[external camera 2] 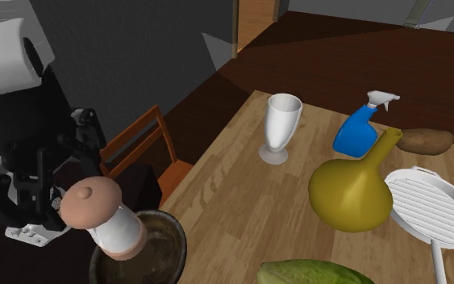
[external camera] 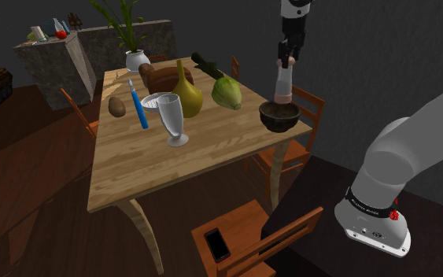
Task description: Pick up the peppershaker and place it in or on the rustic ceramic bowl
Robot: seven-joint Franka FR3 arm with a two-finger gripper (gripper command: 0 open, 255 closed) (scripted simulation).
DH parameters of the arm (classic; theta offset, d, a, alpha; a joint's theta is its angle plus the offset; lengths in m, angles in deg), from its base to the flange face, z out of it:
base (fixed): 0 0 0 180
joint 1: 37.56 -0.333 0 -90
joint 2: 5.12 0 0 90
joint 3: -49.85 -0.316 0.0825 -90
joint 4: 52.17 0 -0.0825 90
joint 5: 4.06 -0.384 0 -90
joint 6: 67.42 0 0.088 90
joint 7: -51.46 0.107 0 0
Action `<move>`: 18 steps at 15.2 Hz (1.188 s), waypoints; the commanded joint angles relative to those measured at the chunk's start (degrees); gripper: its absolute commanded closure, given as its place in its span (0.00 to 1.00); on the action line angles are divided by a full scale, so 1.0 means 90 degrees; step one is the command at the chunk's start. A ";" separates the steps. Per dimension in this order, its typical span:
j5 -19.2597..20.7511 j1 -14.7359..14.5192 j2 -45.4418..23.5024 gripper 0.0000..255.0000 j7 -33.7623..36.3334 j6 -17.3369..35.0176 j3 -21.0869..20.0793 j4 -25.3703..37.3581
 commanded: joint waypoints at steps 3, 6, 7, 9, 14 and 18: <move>0.0021 0.0004 0.0055 1.00 0.0061 0.0343 0.0015 -0.0398; 0.0040 0.0010 0.0085 1.00 0.0102 0.0590 0.0030 -0.0679; 0.0046 0.0012 0.0092 1.00 0.0115 0.0673 0.0035 -0.0770; 0.0050 0.0013 0.0097 1.00 0.0123 0.0723 0.0038 -0.0824; 0.0050 0.0013 0.0096 1.00 0.0123 0.0723 0.0038 -0.0824; 0.0050 0.0013 0.0096 0.00 0.0123 0.0723 0.0038 -0.0824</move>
